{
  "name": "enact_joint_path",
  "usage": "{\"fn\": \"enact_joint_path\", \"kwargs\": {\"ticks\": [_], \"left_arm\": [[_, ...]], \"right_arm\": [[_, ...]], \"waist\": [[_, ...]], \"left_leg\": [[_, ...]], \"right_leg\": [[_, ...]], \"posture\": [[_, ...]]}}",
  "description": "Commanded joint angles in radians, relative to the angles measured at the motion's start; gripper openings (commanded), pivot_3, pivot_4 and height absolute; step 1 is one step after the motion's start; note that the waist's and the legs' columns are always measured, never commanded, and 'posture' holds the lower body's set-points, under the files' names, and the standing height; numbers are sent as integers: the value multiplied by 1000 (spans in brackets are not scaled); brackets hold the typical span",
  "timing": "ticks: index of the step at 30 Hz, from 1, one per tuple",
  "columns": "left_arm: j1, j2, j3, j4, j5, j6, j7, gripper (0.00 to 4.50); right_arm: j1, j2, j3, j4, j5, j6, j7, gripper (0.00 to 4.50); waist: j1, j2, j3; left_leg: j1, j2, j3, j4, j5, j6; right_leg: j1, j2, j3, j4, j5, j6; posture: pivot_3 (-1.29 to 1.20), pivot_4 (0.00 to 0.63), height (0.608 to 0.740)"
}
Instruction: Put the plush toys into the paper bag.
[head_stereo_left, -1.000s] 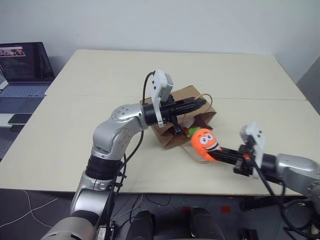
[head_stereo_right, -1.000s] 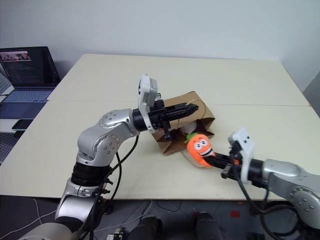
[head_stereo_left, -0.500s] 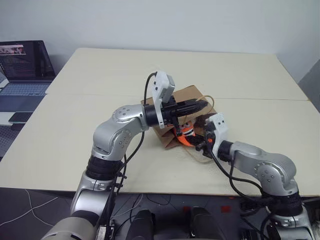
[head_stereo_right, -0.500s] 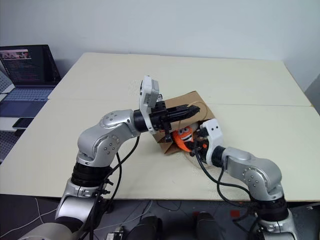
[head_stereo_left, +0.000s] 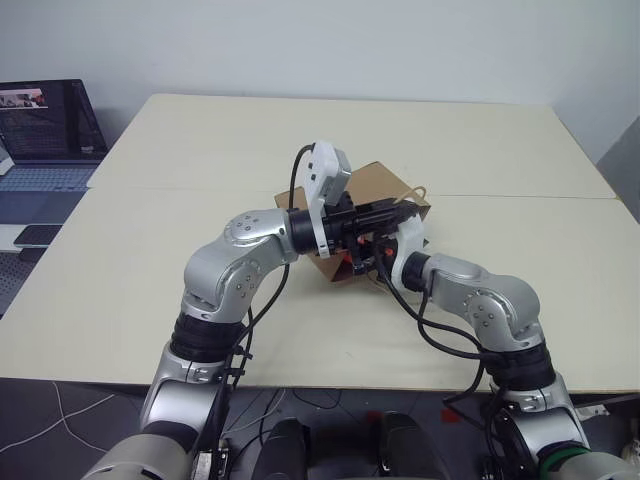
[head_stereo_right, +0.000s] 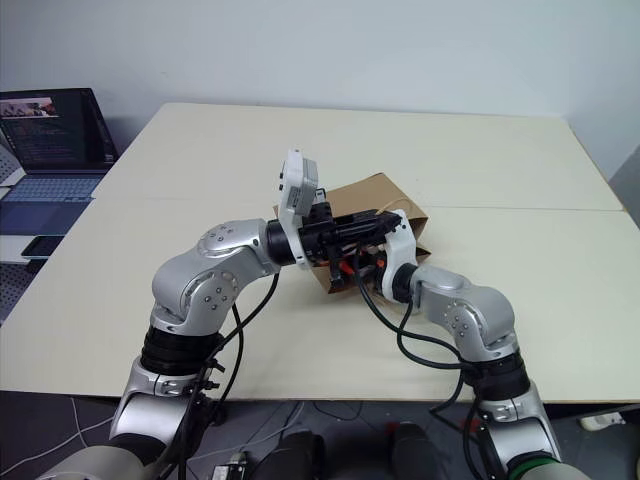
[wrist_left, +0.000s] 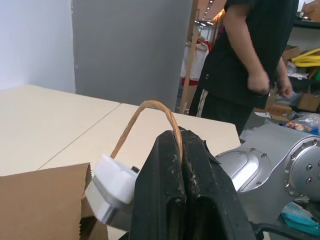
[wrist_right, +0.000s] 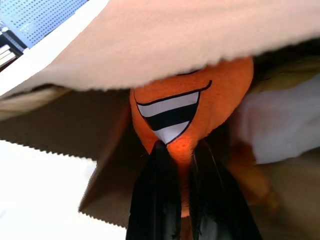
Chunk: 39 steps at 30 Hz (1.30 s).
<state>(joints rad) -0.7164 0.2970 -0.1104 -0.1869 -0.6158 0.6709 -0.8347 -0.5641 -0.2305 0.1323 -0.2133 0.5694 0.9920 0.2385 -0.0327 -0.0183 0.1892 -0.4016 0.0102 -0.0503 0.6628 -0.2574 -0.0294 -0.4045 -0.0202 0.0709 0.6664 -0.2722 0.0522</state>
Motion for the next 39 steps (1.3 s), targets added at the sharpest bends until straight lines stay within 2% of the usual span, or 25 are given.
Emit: {"fn": "enact_joint_path", "kwargs": {"ticks": [1,2,7,13,19,27,32,39], "left_arm": [[-5,-8,-2,-36,-14,-2,1,0],[-4,-8,-1,-35,-12,-3,2,0],[-3,-7,3,-34,-10,-3,7,0],[1,-1,1,-27,0,-12,9,0],[1,-5,-1,-21,6,-18,14,0],[-11,-8,3,3,18,-38,16,0],[-21,-14,3,22,22,-48,19,0],[-30,-39,-4,20,20,-46,19,0]], "right_arm": [[-20,16,11,14,-59,-66,2,18],[-17,18,14,20,-75,-79,0,595],[3,2,16,8,-125,-103,15,2326],[20,-32,-16,-73,-106,-51,36,4457],[27,-103,-64,-190,-48,53,82,4457],[58,-313,-202,-360,125,231,222,4457],[63,-401,-285,-393,226,281,281,4457],[64,-431,-229,-337,145,189,264,4457]], "waist": [[0,0,0],[0,0,0],[0,0,0],[0,0,0],[1,0,0],[2,0,0],[2,0,0],[1,0,0]], "left_leg": [[0,0,0,0,0,0],[0,0,0,0,0,0],[0,0,0,0,0,0],[0,0,0,0,0,0],[0,0,-1,0,0,0],[0,0,0,0,0,0],[0,0,1,0,0,0],[0,0,1,0,0,0]], "right_leg": [[0,0,0,0,0,0],[0,0,0,0,0,0],[0,0,0,0,0,0],[0,0,0,0,0,0],[0,0,0,0,0,0],[0,0,0,-1,0,0],[0,0,0,-1,0,0],[0,0,0,-1,0,0]], "posture": [[0,150,740],[0,150,740],[0,150,740],[0,150,740],[0,150,740],[0,150,740],[0,150,740],[0,150,740]]}}
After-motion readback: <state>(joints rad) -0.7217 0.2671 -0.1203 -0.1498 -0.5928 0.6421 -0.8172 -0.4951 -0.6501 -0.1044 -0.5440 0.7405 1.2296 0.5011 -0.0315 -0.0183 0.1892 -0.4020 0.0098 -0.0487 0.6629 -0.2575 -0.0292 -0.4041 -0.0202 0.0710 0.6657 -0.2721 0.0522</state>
